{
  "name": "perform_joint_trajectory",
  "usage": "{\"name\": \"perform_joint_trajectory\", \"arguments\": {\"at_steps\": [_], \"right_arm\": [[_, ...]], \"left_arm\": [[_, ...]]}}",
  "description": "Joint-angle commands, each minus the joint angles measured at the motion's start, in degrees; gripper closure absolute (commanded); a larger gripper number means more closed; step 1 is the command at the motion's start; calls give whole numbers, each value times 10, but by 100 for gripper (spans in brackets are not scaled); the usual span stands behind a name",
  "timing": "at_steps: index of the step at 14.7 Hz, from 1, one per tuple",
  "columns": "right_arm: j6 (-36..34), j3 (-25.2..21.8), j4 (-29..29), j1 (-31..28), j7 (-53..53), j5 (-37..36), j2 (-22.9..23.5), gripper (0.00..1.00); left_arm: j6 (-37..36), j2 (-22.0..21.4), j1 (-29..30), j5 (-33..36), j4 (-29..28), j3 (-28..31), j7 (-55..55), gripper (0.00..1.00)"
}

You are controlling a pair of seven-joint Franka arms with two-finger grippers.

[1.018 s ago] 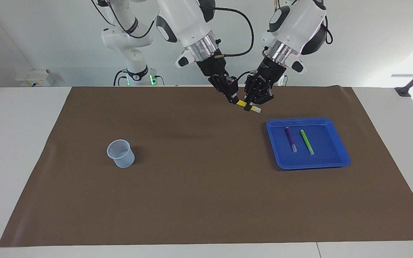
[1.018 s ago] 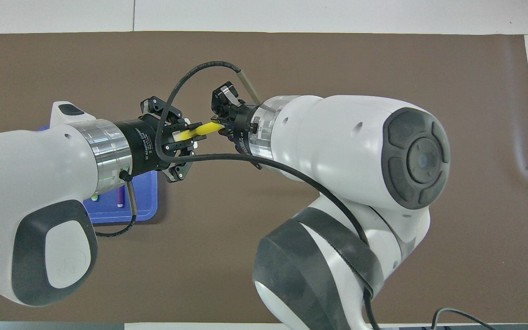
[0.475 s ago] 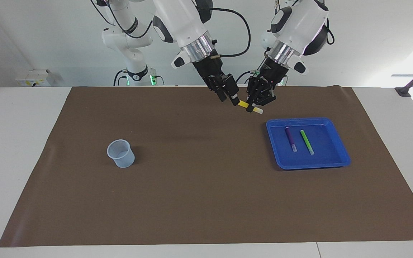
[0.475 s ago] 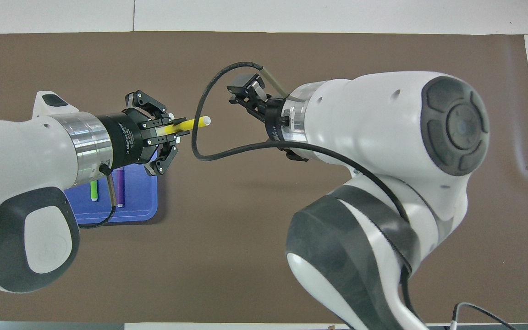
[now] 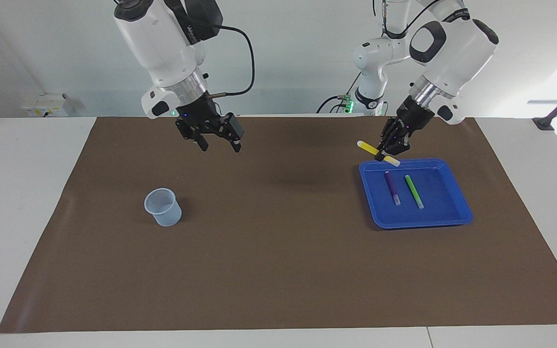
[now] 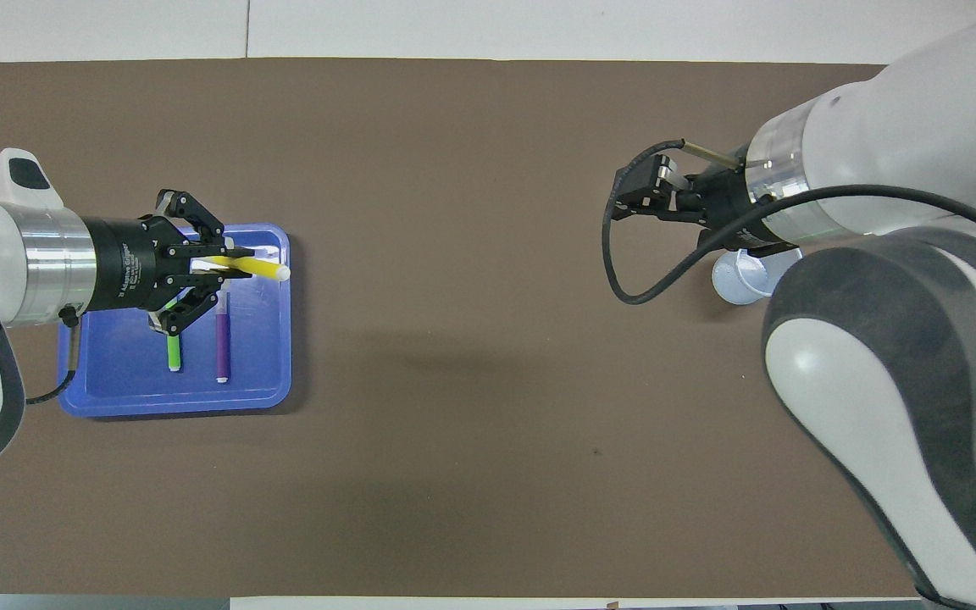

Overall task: Right arm passes pens to left for tray arrangement
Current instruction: 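Lower the yellow pen into the tray while the right gripper withdraws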

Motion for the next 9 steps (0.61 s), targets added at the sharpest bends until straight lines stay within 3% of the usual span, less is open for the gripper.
{"name": "perform_joint_trajectory", "arguments": {"at_steps": [1,2,4,7,9], "right_arm": [[-68,-1,-13,-41,-122,-36,-27,0],[-94,-14,-10,-42,-169,-55,-27,0],[-131,-94,-12,4,-224,-85,-45,0],[-174,-238,-14,72,-311,-87,-70,0],[-200,-301,-12,105,-321,-116,-81,0]], "left_arm": [[-42,-5,50,0,-24,-3,159,100],[-47,-4,62,4,-30,-1,200,100],[-46,0,75,10,-52,1,291,100],[-44,33,106,82,-64,1,446,100],[-37,65,123,148,-64,0,544,100]]}}
